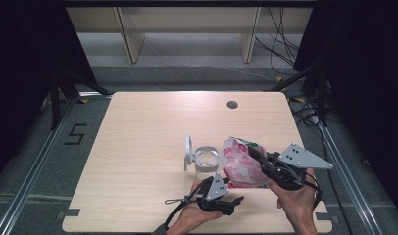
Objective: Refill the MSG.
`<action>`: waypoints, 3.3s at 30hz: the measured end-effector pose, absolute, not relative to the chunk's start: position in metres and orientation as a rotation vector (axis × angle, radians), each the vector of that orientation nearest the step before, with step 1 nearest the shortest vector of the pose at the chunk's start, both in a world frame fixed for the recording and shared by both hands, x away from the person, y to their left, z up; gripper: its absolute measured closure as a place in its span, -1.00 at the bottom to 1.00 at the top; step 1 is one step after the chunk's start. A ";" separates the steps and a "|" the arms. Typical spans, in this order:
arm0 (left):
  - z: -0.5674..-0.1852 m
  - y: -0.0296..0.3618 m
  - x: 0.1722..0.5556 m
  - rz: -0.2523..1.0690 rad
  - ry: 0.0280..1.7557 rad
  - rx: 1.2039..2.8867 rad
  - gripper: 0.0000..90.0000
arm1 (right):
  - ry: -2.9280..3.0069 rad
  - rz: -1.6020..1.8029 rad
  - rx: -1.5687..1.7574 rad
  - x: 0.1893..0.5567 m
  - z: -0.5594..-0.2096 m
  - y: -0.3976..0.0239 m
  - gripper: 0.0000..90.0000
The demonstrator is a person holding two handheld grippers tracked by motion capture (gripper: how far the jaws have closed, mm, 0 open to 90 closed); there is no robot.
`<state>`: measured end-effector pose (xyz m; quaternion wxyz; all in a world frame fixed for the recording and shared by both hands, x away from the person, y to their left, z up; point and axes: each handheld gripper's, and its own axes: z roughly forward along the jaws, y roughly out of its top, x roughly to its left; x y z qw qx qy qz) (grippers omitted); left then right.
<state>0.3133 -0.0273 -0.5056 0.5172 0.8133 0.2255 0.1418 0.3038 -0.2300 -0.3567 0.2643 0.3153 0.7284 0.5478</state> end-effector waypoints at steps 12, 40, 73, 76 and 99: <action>-0.512 -0.031 0.320 0.462 0.563 1.945 0.10 | 1.980 1.489 0.808 0.308 -0.356 -0.217 1.00; -0.509 -0.040 0.317 0.343 0.620 1.808 0.55 | 2.000 1.443 0.840 0.338 -0.347 -0.189 1.00; -0.509 -0.053 0.335 0.285 0.623 1.748 0.60 | 2.112 1.334 0.806 0.369 -0.350 -0.152 1.00; -0.508 -0.053 0.336 0.281 0.619 1.749 0.60 | 2.099 1.310 0.812 0.369 -0.349 -0.151 1.00; -0.504 -0.055 0.345 0.279 0.626 1.720 0.61 | 2.132 1.295 0.783 0.373 -0.347 -0.137 1.00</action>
